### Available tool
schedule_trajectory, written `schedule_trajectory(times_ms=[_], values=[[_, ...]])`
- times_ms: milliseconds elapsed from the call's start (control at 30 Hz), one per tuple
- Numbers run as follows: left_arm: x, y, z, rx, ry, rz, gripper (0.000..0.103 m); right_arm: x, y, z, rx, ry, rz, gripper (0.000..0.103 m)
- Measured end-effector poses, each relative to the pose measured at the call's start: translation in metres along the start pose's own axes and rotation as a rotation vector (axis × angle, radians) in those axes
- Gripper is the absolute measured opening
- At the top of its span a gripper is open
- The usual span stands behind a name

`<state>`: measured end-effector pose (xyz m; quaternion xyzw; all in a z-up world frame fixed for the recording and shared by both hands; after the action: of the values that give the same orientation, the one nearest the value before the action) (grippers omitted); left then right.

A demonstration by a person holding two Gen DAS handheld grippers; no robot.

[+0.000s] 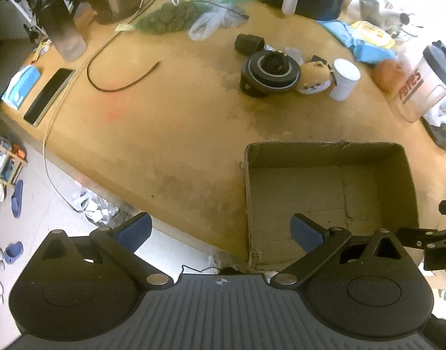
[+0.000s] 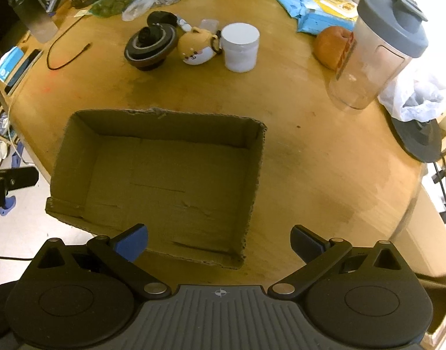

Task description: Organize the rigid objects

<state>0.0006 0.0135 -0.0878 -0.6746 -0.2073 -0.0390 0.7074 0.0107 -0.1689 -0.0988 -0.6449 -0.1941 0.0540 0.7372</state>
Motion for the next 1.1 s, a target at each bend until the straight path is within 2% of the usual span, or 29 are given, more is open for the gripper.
schedule_trajectory(times_ms=[300, 467, 833, 1100], values=[[-0.001, 0.0, -0.006, -0.025, 0.017, -0.007, 0.103, -0.001, -0.001, 0.0, 0.014, 0.011, -0.018, 0.103], [-0.001, 0.002, -0.007, -0.028, 0.02, 0.001, 0.103, -0.004, 0.005, -0.007, 0.002, 0.034, 0.007, 0.103], [0.003, 0.004, -0.014, -0.048, 0.044, -0.003, 0.103, -0.001, 0.002, -0.029, -0.074, 0.057, -0.084, 0.103], [0.015, 0.004, -0.016, -0.061, 0.074, -0.023, 0.103, 0.009, -0.003, -0.04, -0.097, 0.047, -0.172, 0.103]])
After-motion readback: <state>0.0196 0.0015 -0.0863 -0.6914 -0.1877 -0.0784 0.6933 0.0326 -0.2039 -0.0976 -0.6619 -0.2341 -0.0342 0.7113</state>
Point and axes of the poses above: each gripper's, at about its wrist camera, not at the fingertips, and y roughly the way its jaws point, z to its left, x to its top, the point moved 9 cm from there along y, roughly the way its jaws point, and after that the axes turned 4 degrees about -y, right-handed, at the moved point
